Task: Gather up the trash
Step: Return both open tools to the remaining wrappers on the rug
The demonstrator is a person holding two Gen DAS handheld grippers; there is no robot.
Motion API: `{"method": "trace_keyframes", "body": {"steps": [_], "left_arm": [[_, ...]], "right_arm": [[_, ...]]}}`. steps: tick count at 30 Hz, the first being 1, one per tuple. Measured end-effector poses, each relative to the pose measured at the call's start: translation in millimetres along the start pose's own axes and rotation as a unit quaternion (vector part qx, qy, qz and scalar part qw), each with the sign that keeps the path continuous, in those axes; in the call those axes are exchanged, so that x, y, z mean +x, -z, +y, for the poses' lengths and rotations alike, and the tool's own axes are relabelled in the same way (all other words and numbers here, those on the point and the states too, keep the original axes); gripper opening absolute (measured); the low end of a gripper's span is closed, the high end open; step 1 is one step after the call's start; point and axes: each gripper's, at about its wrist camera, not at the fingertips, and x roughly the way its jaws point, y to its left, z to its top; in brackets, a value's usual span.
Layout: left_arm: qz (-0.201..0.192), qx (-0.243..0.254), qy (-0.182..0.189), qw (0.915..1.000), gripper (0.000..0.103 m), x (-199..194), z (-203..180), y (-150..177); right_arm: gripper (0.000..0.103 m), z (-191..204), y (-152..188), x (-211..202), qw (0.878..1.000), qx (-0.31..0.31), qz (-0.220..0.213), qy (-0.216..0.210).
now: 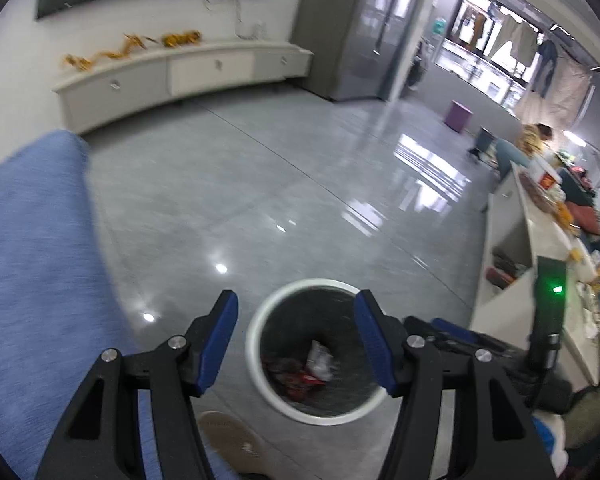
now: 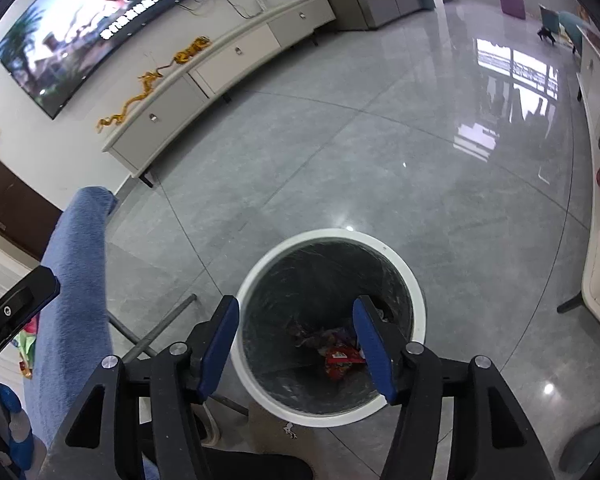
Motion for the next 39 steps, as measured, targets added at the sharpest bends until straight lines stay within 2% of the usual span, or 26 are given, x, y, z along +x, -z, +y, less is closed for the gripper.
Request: {"method": "trace_keyframes", "body": {"steps": [3, 8, 12, 15, 21, 29, 39], "left_arm": [[-0.028, -0.009, -0.043, 0.9986, 0.071, -26, 14, 7], [-0.058, -0.028, -0.107, 0.9921, 0.071, -64, 38, 20], [-0.08, -0.048, -0.153, 0.9838, 0.071, -99, 62, 35], [-0.095, -0.061, -0.178, 0.9775, 0.071, -122, 78, 46], [-0.124, -0.085, -0.223, 0.9632, 0.071, -167, 111, 68], [-0.153, -0.142, -0.25, 0.9456, 0.071, -213, 160, 96], [-0.185, -0.181, -0.256, 0.9315, 0.071, -253, 191, 122]], "right_arm": [[0.065, 20, 0, -14, 1.0, -0.026, -0.016, -0.002], [0.073, 58, 2, -36, 0.996, -0.077, -0.044, -0.017], [0.075, 87, 7, -48, 0.992, -0.112, -0.058, -0.029], [0.079, 109, 12, -55, 0.988, -0.136, -0.066, -0.04], [0.08, 147, 22, -65, 0.981, -0.173, -0.072, -0.055], [0.081, 197, 44, -80, 0.969, -0.226, -0.079, -0.067], [0.081, 252, 67, -98, 0.951, -0.283, -0.092, -0.079]]}}
